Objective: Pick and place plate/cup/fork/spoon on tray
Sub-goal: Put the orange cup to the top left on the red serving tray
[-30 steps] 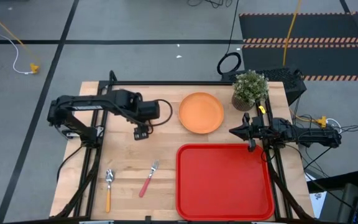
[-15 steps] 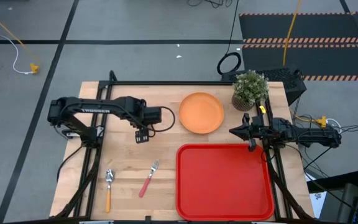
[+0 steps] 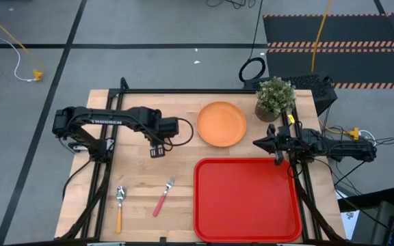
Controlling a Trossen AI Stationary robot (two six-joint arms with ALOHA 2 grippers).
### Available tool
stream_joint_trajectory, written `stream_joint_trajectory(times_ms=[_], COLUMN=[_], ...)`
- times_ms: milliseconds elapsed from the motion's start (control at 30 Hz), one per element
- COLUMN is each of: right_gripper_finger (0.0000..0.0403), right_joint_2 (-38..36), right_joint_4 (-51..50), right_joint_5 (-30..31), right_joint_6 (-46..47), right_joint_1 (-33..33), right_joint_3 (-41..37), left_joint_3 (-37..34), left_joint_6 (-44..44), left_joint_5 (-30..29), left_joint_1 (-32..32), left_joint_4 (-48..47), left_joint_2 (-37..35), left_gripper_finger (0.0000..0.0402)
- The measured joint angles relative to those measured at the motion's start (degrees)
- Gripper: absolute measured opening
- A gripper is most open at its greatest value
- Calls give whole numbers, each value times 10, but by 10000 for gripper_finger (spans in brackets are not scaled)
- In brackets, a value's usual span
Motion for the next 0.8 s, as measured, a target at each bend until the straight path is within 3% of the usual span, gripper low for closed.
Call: stream_joint_trajectory(times_ms=[67, 300, 633, 800], right_gripper_finger=[0, 0, 0, 0], right_joint_2=[7, 41, 97, 114], right_joint_4=[0, -2, -25, -26], right_joint_5=[0, 0, 0, 0], right_joint_6=[1, 18, 62, 62], right_joint_1=[0, 0, 0, 0], right_joint_3=[6, 26, 69, 74], left_joint_3=[5, 57, 224, 325], left_joint_6=[-2, -14, -49, -63], left_joint_5=[1, 4, -5, -5], left_joint_1=[0, -5, -25, -48], left_joint_4=[-3, -38, -127, -209], left_joint_2=[0, 0, 0, 42], left_gripper_finger=[13, 8, 7, 7])
